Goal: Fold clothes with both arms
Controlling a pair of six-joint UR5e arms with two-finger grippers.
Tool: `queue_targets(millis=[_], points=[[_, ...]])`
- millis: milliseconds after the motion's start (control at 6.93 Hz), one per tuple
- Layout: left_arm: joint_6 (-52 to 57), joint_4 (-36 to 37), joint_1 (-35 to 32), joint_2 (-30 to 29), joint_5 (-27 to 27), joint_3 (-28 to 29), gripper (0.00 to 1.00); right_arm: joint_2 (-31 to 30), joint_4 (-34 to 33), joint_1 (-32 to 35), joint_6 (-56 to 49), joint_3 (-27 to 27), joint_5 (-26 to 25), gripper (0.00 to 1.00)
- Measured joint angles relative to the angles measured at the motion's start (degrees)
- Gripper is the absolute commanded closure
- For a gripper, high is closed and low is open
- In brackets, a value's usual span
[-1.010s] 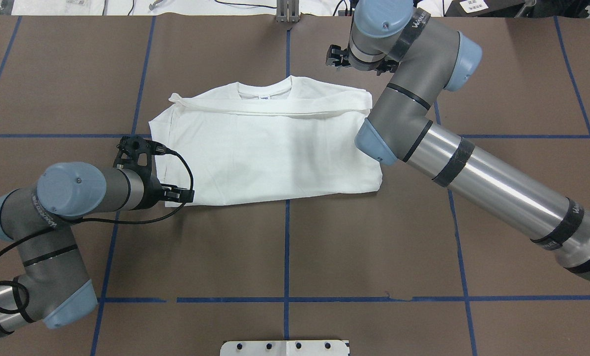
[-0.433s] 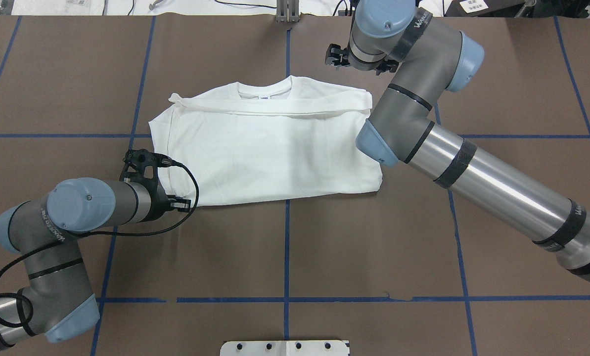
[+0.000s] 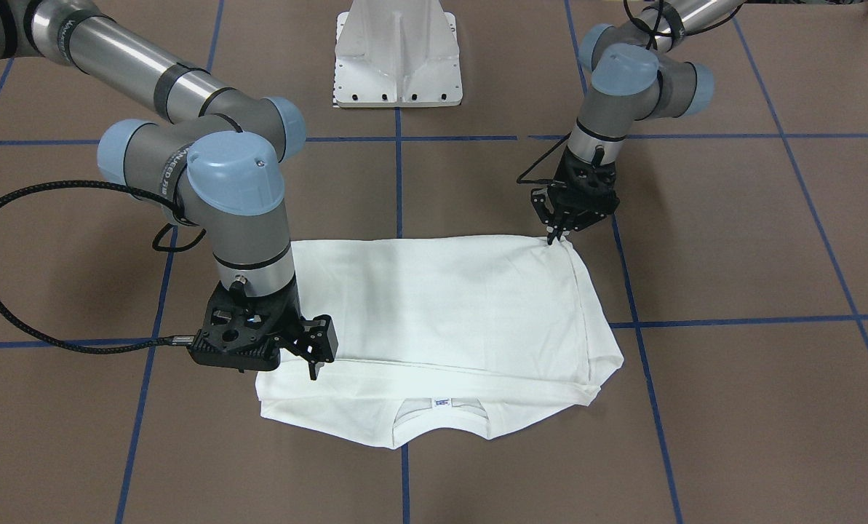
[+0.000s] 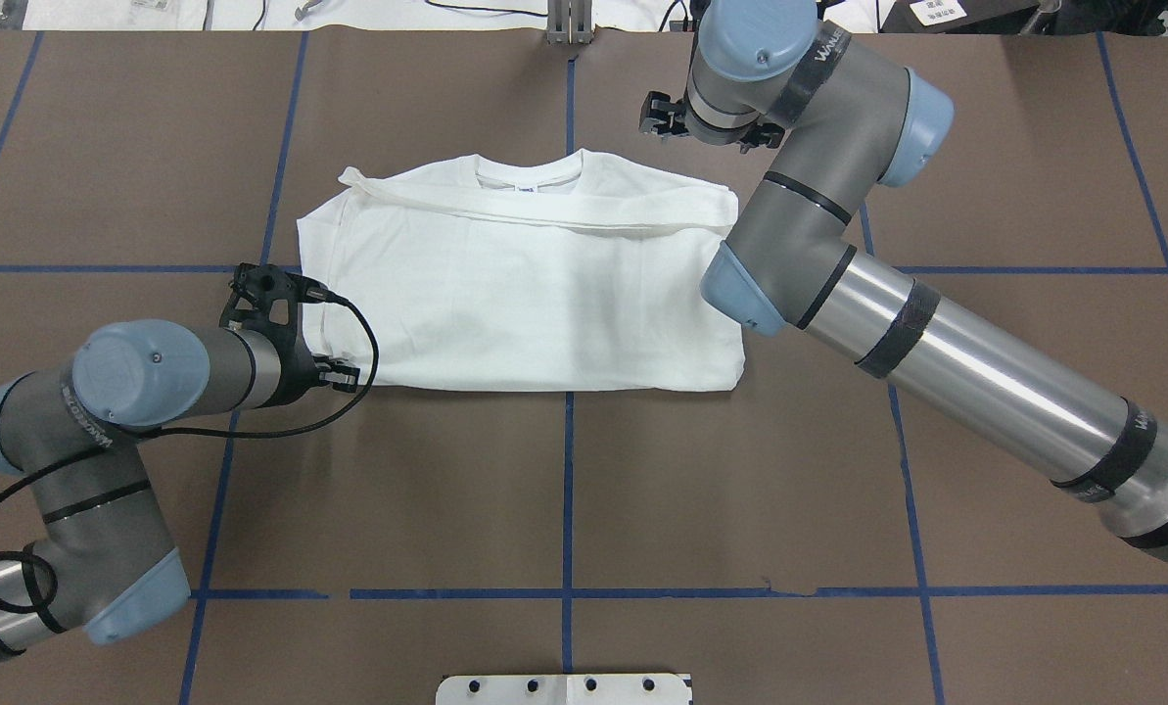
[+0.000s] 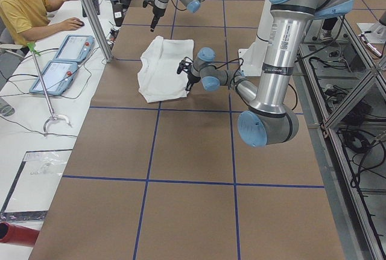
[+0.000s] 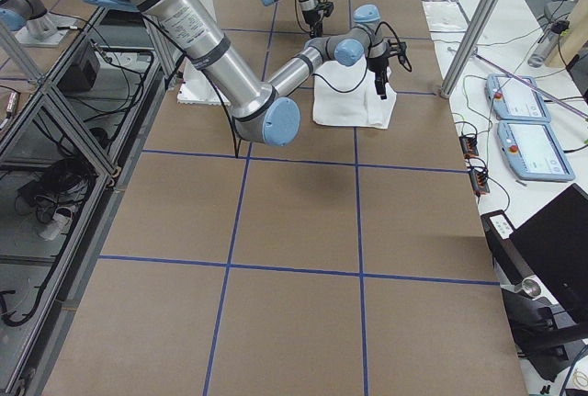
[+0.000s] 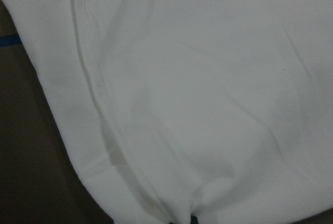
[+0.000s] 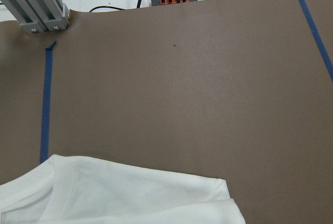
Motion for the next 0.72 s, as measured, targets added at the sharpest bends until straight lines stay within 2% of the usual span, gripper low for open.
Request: queue_targets(millis=[289, 721], points=[[9.3, -0.1, -8.7, -3.6, 0.1, 7.3, 1.0, 0.0, 0.0, -1.0, 0.3, 0.8, -0.2, 0.0], [14.7, -1.7, -16.7, -18.9, 1.4, 27.9, 1.0, 0.1, 0.1, -2.9, 2.9, 1.2, -0.7, 0.0]])
